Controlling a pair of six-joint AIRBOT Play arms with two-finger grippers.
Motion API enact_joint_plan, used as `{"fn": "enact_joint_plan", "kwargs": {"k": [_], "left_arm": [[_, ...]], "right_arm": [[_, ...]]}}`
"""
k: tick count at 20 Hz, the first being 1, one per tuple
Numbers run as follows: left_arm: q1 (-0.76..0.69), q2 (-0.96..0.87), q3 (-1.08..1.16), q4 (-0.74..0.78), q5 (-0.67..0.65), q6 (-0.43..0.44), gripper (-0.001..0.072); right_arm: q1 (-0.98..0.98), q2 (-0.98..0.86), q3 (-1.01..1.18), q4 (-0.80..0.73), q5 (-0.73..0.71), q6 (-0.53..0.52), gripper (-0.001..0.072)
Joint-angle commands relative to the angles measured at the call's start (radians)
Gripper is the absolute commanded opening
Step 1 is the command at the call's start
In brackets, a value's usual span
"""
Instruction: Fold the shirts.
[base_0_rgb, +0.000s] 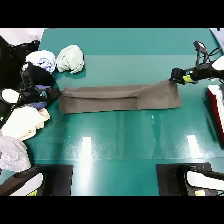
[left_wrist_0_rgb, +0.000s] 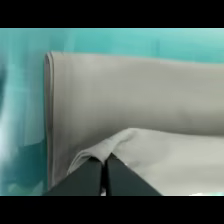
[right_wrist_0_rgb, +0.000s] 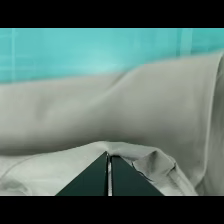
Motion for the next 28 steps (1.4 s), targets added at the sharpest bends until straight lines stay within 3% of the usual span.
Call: {"fn": "enact_joint_plan", "kwargs": {"k": [1, 6, 7, 8, 9, 12, 13, 14, 15, 16, 20, 28], "left_arm": [[0.000, -0.056, 0.028, -0.028, 0.097, 0.001, 0.0024], [0.000, -0.156, 0.103, -0.037, 0.086, 0.000, 0.0026], [0.001, -0.172, 0.117, -0.049, 0.085, 0.000, 0.0204], [0.001, -0.187, 0.134, -0.054, 0.085, -0.001, 0.0472], [0.000, -0.192, 0.152, -0.053, 0.077, -0.003, 0.0519], [0.000, -0.192, 0.215, -0.053, -0.015, 0.001, 0.0518], [0.000, -0.192, 0.231, -0.057, -0.077, 0.001, 0.0475], [0.000, -0.192, 0.239, -0.058, -0.134, 0.002, 0.0312], [0.000, -0.192, 0.239, -0.060, -0.183, 0.005, 0.0104], [0.000, -0.192, 0.239, -0.060, -0.219, 0.021, 0.0033], [0.000, -0.192, 0.239, -0.063, -0.341, 0.028, 0.0032], [0.000, -0.192, 0.239, -0.082, -0.503, 0.027, 0.0024]], "right_arm": [[0.002, -0.077, 0.048, 0.000, -0.066, 0.016, 0.0014], [0.005, -0.141, 0.066, 0.006, -0.118, 0.016, 0.0020], [0.005, -0.151, 0.066, 0.016, -0.121, 0.016, 0.0052], [-0.002, -0.159, 0.066, 0.032, -0.117, 0.015, 0.0272], [-0.018, -0.163, 0.066, 0.063, -0.102, 0.014, 0.0421], [-0.122, -0.162, 0.076, 0.142, 0.035, -0.048, 0.0452], [-0.166, -0.162, 0.082, 0.153, 0.104, -0.089, 0.0451], [-0.203, -0.162, 0.083, 0.169, 0.166, -0.137, 0.0465], [-0.248, -0.163, 0.083, 0.169, 0.211, -0.172, 0.0615], [-0.279, -0.172, 0.083, 0.170, 0.238, -0.189, 0.0720], [-0.338, -0.255, 0.083, 0.192, 0.306, -0.266, 0.0720], [-0.340, -0.444, 0.083, 0.474, 0.368, -0.406, 0.0717]]}}
